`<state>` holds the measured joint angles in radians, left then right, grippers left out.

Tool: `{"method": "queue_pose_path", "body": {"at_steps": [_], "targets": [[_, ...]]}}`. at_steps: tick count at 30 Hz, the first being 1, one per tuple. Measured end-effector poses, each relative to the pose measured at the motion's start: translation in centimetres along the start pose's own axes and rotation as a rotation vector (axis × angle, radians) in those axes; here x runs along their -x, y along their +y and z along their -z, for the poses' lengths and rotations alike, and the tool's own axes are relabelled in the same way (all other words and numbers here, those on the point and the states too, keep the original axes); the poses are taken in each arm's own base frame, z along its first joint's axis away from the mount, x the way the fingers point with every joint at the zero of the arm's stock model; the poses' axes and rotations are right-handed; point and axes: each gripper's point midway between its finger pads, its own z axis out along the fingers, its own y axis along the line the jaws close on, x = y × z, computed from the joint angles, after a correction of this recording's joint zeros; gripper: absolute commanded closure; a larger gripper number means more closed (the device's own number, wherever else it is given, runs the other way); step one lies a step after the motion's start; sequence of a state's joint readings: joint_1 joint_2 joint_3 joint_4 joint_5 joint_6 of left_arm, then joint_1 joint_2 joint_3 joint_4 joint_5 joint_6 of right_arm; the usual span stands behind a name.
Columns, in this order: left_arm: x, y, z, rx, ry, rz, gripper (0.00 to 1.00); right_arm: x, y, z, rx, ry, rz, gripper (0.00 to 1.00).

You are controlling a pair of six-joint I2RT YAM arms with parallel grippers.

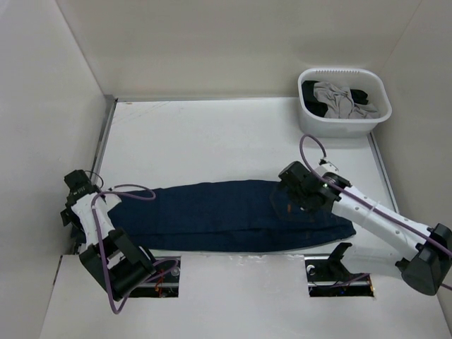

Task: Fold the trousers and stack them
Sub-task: Fold the trousers

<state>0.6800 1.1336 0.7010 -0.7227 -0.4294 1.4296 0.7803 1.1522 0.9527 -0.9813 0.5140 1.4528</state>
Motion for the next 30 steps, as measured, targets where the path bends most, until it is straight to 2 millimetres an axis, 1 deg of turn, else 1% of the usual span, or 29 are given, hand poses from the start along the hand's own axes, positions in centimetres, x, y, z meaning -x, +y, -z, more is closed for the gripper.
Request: {"method": "queue_pose_path", "body": {"at_steps": [2, 3, 4, 5, 6, 7, 8, 9, 10, 11, 12, 14, 16, 17, 19, 20, 23, 25, 27, 30], "targets": [[-0.6, 0.6, 1.0, -0.006, 0.017, -0.004, 0.47, -0.1, -1.1, -0.1, -0.012, -0.002, 0.057, 0.00], [-0.5, 1.6, 1.8, 0.014, 0.006, 0.003, 0.46, -0.2, -1.8, -0.2, -0.014, 0.000, 0.084, 0.00], [0.1, 2.8, 2.6, 0.049, -0.022, 0.013, 0.47, -0.4, -2.6, -0.4, -0.018, 0.004, 0.115, 0.00], [1.3, 4.2, 3.6, 0.091, -0.072, 0.014, 0.48, -0.8, -3.4, -0.7, -0.028, 0.014, 0.147, 0.00], [3.0, 5.4, 4.4, 0.133, -0.134, 0.006, 0.47, -1.2, -4.1, -1.1, -0.043, 0.029, 0.176, 0.00], [5.3, 6.3, 5.3, 0.181, -0.217, -0.020, 0.46, -1.8, -4.7, -1.7, -0.061, 0.055, 0.205, 0.00], [8.0, 6.6, 6.1, 0.217, -0.303, -0.067, 0.45, -2.7, -5.3, -2.4, -0.084, 0.090, 0.233, 0.00], [10.5, 6.2, 6.7, 0.238, -0.383, -0.126, 0.45, -3.7, -5.6, -3.1, -0.103, 0.131, 0.254, 0.00], [13.2, 5.2, 7.2, 0.248, -0.456, -0.204, 0.45, -4.6, -5.8, -3.8, -0.120, 0.167, 0.270, 0.00], [15.7, 3.6, 7.4, 0.241, -0.520, -0.289, 0.45, -5.6, -6.0, -4.4, -0.138, 0.204, 0.290, 0.00], [18.0, 1.6, 7.5, 0.220, -0.575, -0.381, 0.46, -6.5, -6.2, -4.9, -0.151, 0.237, 0.308, 0.00], [21.2, -2.4, 7.3, 0.155, -0.647, -0.541, 0.46, -7.8, -6.3, -5.6, -0.168, 0.286, 0.334, 0.00], [23.4, -6.3, 6.9, 0.089, -0.688, -0.685, 0.46, -8.7, -6.1, -6.1, -0.166, 0.314, 0.351, 0.00], [24.2, -8.1, 6.8, 0.062, -0.702, -0.748, 0.46, -8.9, -6.0, -6.3, -0.165, 0.322, 0.357, 0.00], [25.1, -11.1, 6.3, 0.016, -0.716, -0.853, 0.46, -8.9, -6.1, -6.4, -0.168, 0.331, 0.354, 0.00], [25.3, -11.9, 6.2, 0.024, -0.703, -0.909, 0.44, -8.9, -6.0, -6.6, -0.165, 0.335, 0.344, 0.00], [26.2, -12.2, 6.3, 0.081, -0.688, -0.954, 0.41, -8.5, -5.8, -7.0, -0.174, 0.361, 0.279, 0.00], [26.8, -11.6, 6.1, 0.125, -0.666, -0.953, 0.41, -8.2, -5.8, -7.2, -0.189, 0.384, 0.234, 0.00], [28.5, -10.2, 6.2, 0.176, -0.651, -0.923, 0.43, -7.8, -5.7, -7.6, -0.212, 0.406, 0.190, 0.00], [32.5, -7.1, 6.5, 0.238, -0.643, -0.827, 0.44, -7.0, -4.9, -8.4, -0.242, 0.436, 0.134, 0.00]]}}
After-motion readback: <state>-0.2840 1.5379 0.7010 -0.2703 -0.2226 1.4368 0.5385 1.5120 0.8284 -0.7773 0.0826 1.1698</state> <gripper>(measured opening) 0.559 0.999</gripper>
